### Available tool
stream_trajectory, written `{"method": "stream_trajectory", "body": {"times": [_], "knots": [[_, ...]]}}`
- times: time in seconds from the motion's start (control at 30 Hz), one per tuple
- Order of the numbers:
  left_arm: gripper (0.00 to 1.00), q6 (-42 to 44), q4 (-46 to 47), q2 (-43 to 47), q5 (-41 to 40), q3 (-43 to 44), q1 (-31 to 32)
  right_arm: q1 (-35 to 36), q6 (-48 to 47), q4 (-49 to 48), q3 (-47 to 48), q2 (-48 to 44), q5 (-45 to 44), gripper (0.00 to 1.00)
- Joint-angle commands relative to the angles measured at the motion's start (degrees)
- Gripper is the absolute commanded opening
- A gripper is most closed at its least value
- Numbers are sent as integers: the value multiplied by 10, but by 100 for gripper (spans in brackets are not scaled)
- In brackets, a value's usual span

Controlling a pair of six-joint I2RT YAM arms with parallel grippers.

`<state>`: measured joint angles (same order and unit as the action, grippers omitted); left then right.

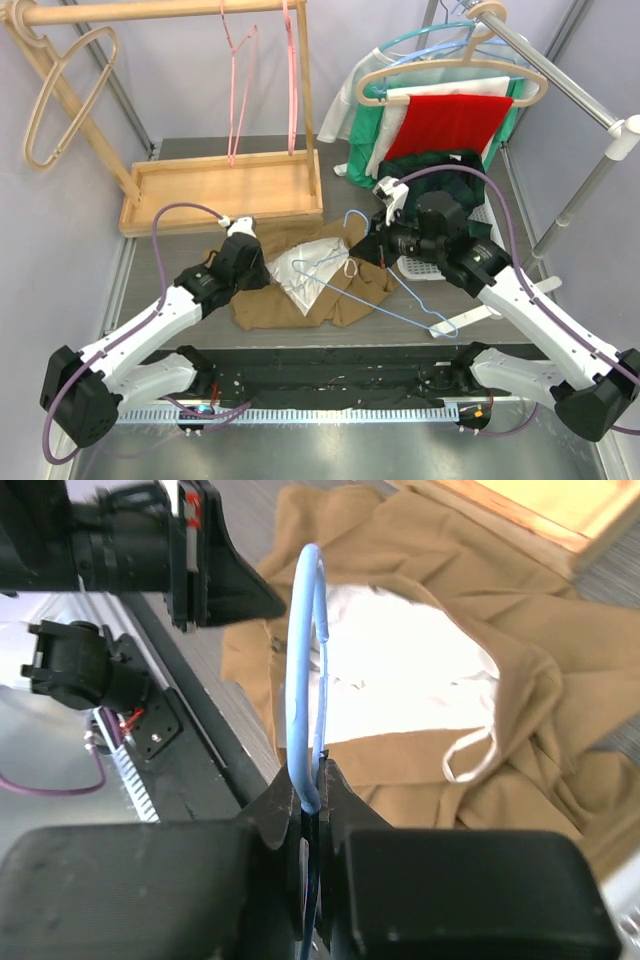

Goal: Place the skirt on the hanger

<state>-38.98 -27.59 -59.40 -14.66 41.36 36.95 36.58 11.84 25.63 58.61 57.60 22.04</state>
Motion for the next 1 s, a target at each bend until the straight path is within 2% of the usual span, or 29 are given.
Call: {"method": "stream_trajectory", "body": {"times": [0.0, 0.23, 0.47, 0.57, 0.73, 0.97], "knots": [[0, -18, 22, 41, 56, -42, -6, -2, 13, -91, 23, 26, 64, 1], [0, -72, 6, 98, 17, -97, -6, -1, 49, -179, 20, 85, 123, 1], [0, -99, -6, 90, -4, -110, -6, -2, 39, -190, 12, 112, 136, 1], [0, -103, -7, 78, -13, -108, -6, -1, 25, -177, 18, 96, 146, 1], [0, -99, -15, 65, -30, -90, -6, -2, -6, -97, 7, 78, 143, 1], [0, -99, -17, 65, -33, -88, -6, -1, 5, -106, -43, 66, 99, 1]]}}
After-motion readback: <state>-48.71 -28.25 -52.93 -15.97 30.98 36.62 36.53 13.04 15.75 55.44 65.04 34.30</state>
